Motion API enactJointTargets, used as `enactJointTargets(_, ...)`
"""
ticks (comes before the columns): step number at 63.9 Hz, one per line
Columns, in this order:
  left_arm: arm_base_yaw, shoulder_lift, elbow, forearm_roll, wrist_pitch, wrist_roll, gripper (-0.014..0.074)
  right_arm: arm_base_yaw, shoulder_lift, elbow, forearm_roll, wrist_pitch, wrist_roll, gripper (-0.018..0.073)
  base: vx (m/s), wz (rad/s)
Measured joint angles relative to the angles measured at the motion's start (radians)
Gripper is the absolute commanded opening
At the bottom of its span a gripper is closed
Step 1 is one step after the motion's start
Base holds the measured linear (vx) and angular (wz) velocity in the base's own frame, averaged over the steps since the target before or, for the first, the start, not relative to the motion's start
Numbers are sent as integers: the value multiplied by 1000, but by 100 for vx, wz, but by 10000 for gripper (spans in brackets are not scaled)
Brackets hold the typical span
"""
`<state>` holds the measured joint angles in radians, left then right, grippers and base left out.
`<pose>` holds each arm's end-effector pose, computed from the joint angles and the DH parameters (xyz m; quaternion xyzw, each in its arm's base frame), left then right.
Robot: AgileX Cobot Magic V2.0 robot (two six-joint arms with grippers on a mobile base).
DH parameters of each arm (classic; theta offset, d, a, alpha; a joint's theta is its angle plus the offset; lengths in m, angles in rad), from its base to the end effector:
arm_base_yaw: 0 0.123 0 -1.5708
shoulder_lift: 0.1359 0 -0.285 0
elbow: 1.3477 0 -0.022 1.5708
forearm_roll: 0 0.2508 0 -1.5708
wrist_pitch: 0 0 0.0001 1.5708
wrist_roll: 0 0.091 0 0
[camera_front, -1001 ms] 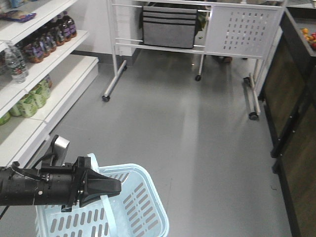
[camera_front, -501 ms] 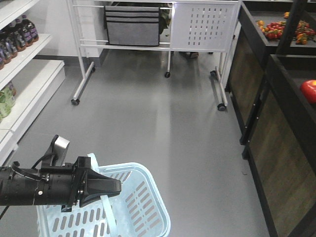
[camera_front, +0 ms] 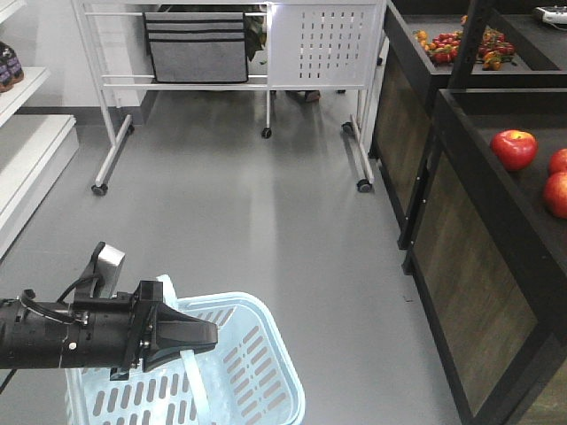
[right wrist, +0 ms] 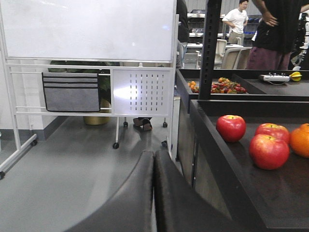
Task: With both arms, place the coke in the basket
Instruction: 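Drive toward the produce bins carrying the basket in the left gripper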
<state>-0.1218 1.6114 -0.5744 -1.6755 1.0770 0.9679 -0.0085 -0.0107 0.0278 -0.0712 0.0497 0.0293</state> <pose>0.2342 -0.1090 0.1823 -0.0821 0.8119 -0.5707 0.0911 0.0569 -0.0008 0.1999 -0.0104 0.6997 -0.0192 0.7141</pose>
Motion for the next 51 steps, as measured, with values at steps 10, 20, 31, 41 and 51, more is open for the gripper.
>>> enactJointTargets(10, 0, 0, 0, 0, 0, 0, -6, 0, 0, 0, 0, 0, 0, -10, -1, -12)
enactJointTargets(20, 0, 0, 0, 0, 0, 0, -6, 0, 0, 0, 0, 0, 0, -10, 0, -11)
enactJointTargets(31, 0, 0, 0, 0, 0, 0, -6, 0, 0, 0, 0, 0, 0, -10, 2, -7)
enactJointTargets(41, 0, 0, 0, 0, 1, 0, -6, 0, 0, 0, 0, 0, 0, -10, 4, 1)
enactJointTargets(51, 0, 0, 0, 0, 1, 0, -6, 0, 0, 0, 0, 0, 0, -10, 7, 1)
